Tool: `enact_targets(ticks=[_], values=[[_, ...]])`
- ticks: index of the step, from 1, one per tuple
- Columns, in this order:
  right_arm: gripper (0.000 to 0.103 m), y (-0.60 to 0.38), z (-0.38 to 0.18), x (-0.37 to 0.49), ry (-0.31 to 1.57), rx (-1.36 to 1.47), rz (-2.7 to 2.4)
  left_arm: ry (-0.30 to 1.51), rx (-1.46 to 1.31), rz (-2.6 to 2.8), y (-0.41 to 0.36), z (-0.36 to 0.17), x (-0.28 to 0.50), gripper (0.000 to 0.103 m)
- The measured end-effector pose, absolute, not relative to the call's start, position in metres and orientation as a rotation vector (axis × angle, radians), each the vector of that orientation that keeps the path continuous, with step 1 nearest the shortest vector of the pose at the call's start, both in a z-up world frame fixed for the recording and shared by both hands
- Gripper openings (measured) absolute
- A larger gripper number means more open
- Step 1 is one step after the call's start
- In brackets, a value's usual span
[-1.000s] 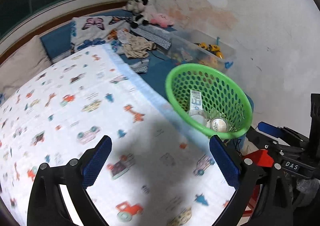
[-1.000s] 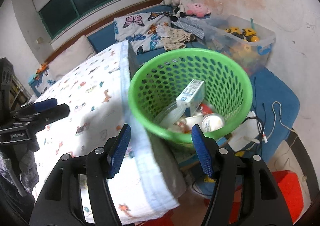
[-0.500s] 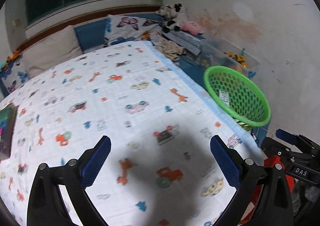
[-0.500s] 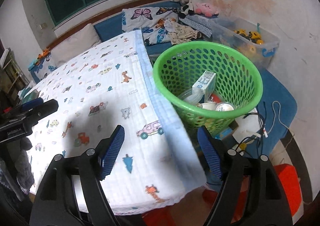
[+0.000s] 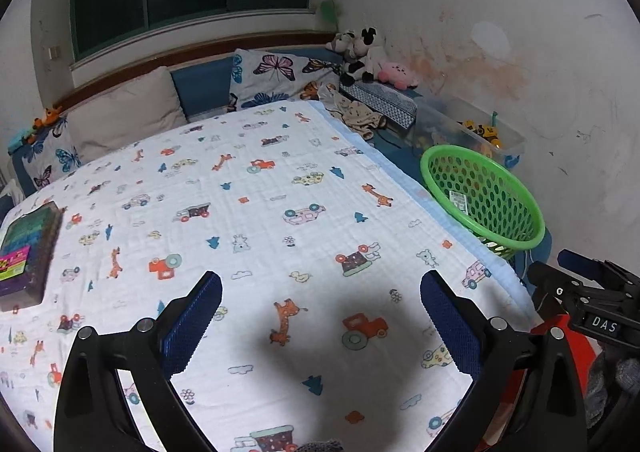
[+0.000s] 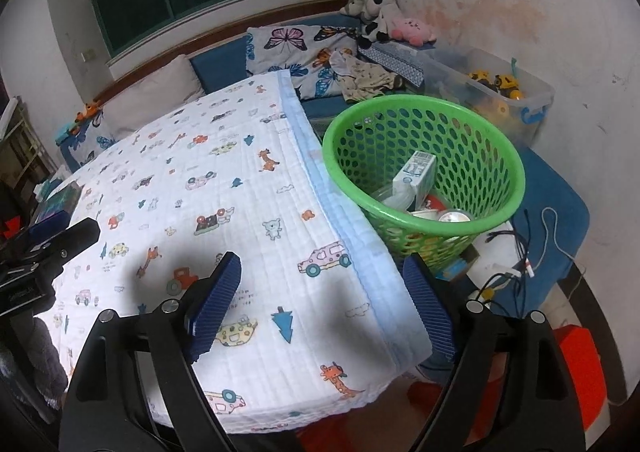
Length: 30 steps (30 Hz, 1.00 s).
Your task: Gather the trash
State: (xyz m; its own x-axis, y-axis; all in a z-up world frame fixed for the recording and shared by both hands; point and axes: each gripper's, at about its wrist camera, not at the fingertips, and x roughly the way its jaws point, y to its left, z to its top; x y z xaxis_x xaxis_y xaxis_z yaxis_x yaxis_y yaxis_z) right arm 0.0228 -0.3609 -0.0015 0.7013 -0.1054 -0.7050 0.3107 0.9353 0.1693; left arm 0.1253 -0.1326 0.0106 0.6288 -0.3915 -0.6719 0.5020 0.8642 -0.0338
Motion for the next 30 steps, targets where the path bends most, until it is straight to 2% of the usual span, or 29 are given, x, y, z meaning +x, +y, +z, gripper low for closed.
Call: enact_targets(ticks=[30], values=[[0.086, -0.3531, -0.0036, 0.0199, 0.756, 0.273, -0.24, 0.752, 0.171, -0.462, -0.1294, 0.0015, 0.1195, 0.096]])
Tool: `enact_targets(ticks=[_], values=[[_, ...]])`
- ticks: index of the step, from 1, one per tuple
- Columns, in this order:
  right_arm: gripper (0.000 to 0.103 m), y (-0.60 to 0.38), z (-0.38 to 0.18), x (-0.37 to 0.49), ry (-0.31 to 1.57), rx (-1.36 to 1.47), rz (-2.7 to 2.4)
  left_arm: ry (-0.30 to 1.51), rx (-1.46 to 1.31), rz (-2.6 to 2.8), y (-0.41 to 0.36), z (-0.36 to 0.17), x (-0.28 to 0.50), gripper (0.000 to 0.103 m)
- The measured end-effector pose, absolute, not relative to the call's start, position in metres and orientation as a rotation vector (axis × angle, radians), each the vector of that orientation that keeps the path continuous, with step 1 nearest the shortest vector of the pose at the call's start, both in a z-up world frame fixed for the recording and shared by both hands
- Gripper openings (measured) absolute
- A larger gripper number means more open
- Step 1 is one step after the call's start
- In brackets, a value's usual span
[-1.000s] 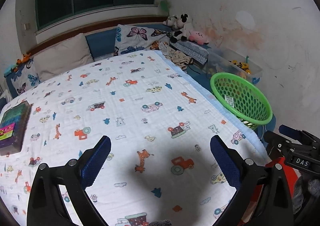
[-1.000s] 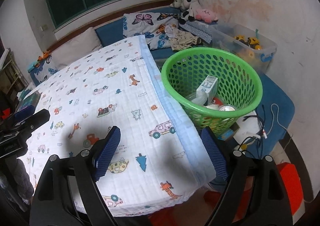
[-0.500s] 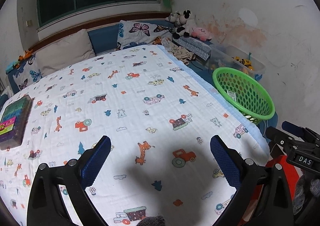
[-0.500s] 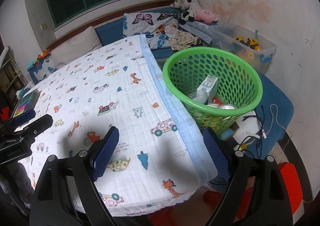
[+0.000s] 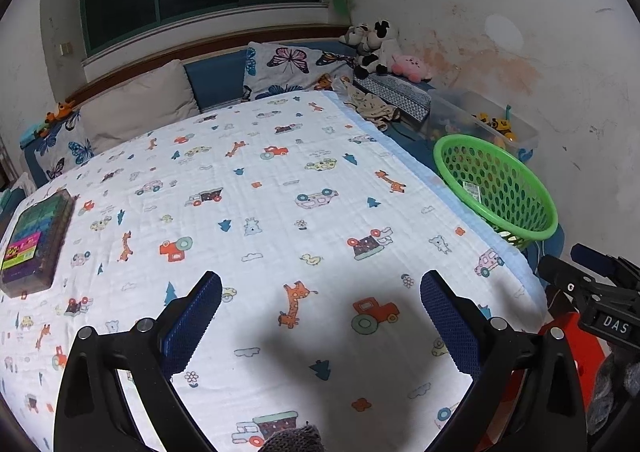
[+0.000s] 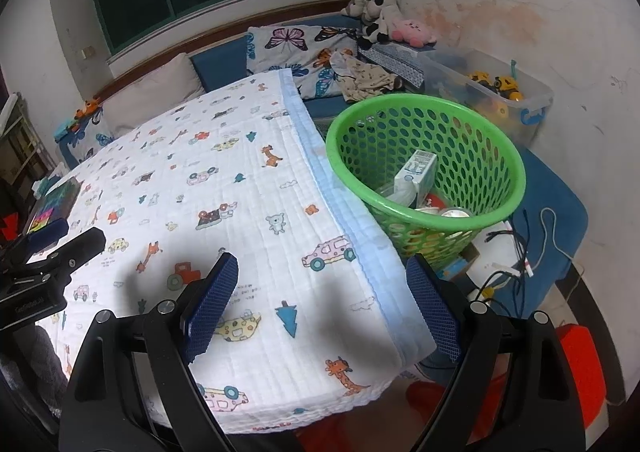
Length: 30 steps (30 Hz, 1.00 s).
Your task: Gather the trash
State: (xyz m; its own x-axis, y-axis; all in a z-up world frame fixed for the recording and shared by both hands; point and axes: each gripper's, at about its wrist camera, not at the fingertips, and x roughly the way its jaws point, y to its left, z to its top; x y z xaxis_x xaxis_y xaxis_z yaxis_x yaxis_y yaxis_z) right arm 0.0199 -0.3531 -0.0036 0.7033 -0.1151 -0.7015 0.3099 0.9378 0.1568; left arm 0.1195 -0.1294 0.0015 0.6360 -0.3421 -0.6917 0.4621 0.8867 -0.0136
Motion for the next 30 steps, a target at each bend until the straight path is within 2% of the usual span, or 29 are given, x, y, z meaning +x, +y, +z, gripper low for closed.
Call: enact_targets(ticks=[18, 21, 30], values=[[0.087, -0.325, 0.011, 0.025, 0.718, 0.192, -0.218, 0.725, 0.136, -0.41, -0.111, 0.004, 0.114, 0.096], [0.091, -0.321, 0.012, 0.027, 0.713, 0.184, -0.211, 0.722, 0.136, -0.399, -0.108, 0.005, 0.114, 0.096], [0.092, -0.312, 0.014, 0.027, 0.706, 0.167, -0.186, 0.714, 0.131, -0.365, -0.1, 0.007, 0.113, 0.096]])
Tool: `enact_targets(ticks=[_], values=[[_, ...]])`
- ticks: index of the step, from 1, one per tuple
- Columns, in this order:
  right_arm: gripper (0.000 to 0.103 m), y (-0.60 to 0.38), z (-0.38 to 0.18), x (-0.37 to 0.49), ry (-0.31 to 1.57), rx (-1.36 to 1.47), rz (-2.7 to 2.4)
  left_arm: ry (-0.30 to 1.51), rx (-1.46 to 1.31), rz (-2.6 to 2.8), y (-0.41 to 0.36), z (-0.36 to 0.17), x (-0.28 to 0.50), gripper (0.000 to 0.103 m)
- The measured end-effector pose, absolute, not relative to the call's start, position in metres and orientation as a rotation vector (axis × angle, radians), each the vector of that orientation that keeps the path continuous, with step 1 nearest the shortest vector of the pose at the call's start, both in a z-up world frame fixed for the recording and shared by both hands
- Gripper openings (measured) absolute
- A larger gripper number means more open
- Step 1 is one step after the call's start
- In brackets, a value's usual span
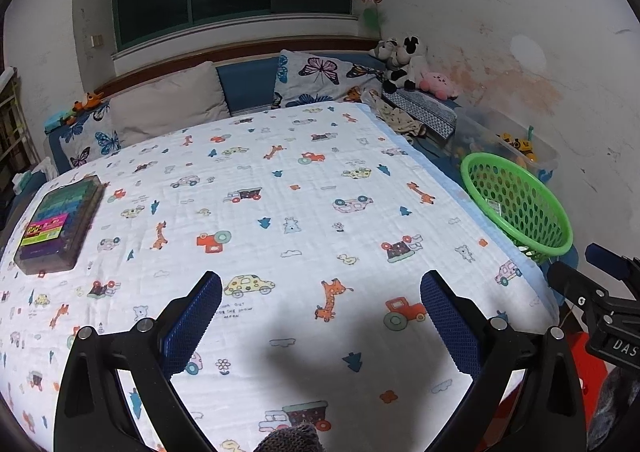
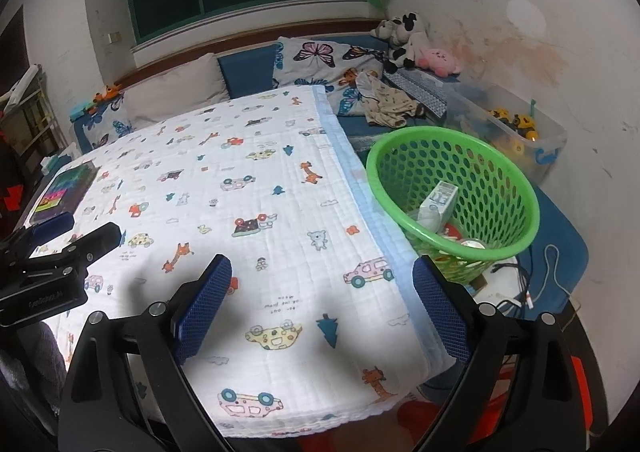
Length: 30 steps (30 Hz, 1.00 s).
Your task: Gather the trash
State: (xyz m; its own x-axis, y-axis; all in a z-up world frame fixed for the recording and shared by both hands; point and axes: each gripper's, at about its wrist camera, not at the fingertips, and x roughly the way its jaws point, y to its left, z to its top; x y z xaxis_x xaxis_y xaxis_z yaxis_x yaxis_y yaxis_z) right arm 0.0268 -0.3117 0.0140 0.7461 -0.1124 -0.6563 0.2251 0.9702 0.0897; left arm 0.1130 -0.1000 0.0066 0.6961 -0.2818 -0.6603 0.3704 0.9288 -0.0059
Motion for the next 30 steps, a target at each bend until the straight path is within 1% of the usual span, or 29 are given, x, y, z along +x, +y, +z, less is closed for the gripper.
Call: enact_targets(ticks=[6, 30], values=[[0.095, -0.307, 0.016, 0.025, 0.693, 0.163, -0.172, 0.708, 0.127, -0.34, -0.095, 0.007, 0.11, 0.096], [0.096, -0.308, 0.012, 0.022, 0.688, 0.17, -0.159, 0.692, 0.126, -0.31, -0.093, 0.01, 0.101, 0.096]])
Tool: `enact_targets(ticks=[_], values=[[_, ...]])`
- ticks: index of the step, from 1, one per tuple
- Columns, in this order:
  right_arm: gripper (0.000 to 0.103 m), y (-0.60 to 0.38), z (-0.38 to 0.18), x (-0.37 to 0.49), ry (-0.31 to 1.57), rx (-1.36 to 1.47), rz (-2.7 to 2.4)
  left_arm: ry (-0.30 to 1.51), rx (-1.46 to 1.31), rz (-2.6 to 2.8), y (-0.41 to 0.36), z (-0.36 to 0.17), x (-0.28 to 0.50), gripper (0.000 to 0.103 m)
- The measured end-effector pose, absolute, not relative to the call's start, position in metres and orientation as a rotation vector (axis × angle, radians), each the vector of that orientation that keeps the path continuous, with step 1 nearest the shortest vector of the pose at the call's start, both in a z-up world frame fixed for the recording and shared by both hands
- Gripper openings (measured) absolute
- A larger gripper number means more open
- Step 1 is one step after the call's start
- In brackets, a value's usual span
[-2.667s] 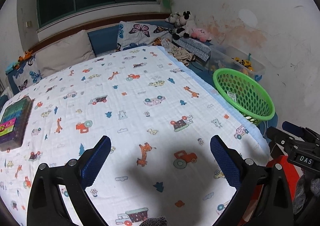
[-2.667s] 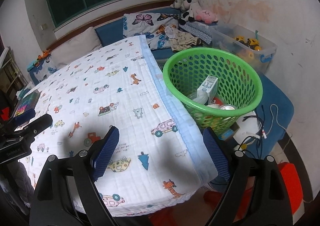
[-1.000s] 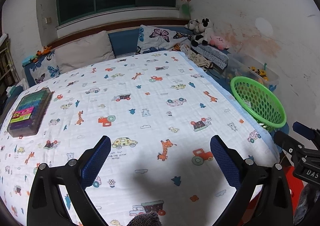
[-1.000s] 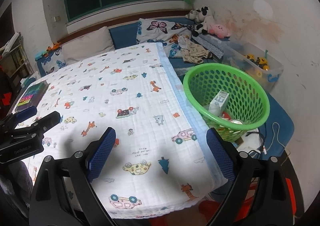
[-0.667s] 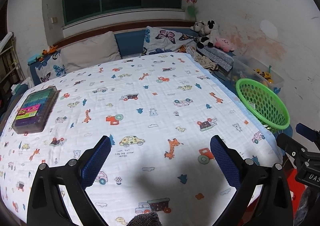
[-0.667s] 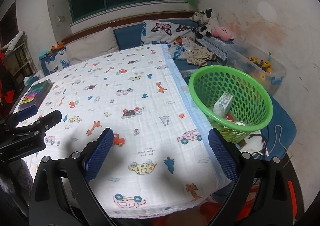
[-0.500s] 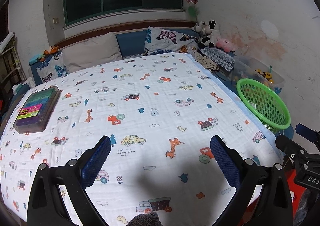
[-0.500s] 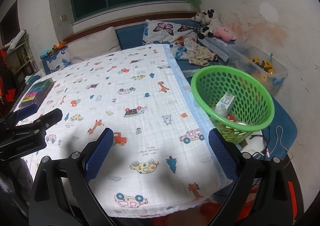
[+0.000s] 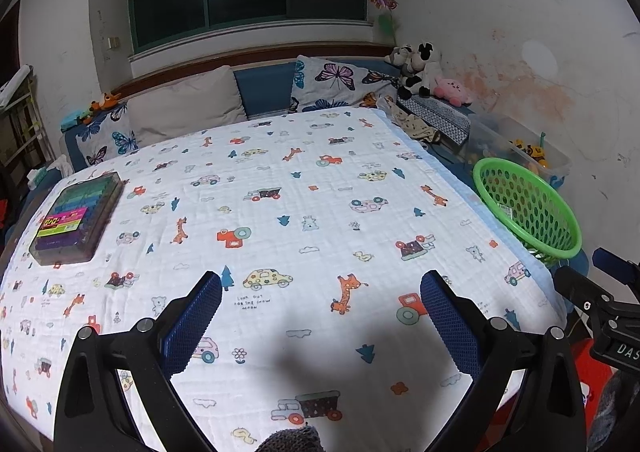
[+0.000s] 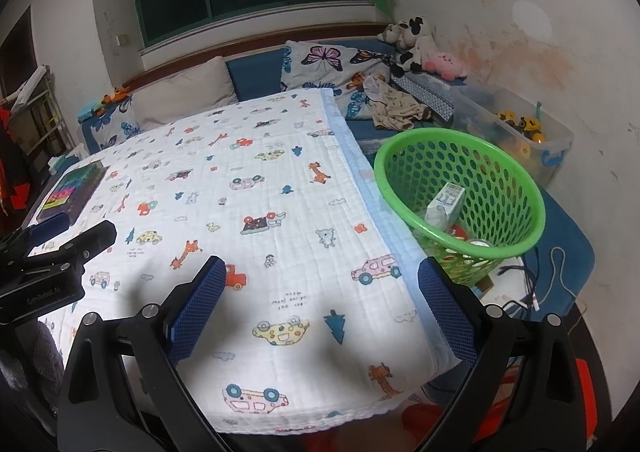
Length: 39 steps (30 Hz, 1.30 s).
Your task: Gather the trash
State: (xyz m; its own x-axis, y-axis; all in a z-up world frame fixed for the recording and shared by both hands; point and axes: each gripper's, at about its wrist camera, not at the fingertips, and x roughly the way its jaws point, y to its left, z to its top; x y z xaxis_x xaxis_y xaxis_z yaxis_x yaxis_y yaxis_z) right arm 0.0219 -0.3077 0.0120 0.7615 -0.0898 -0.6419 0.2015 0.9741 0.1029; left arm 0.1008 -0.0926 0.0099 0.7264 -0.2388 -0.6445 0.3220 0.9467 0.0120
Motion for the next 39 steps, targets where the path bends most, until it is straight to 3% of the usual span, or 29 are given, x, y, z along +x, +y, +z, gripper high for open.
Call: enact_targets(ticks=[39], values=[[0.096, -0.3018, 0.0092, 0.0261, 0.695, 0.167, -0.14, 0.699, 0.107, -0.281, -0.0856, 0.0058, 0.1038, 0.096]])
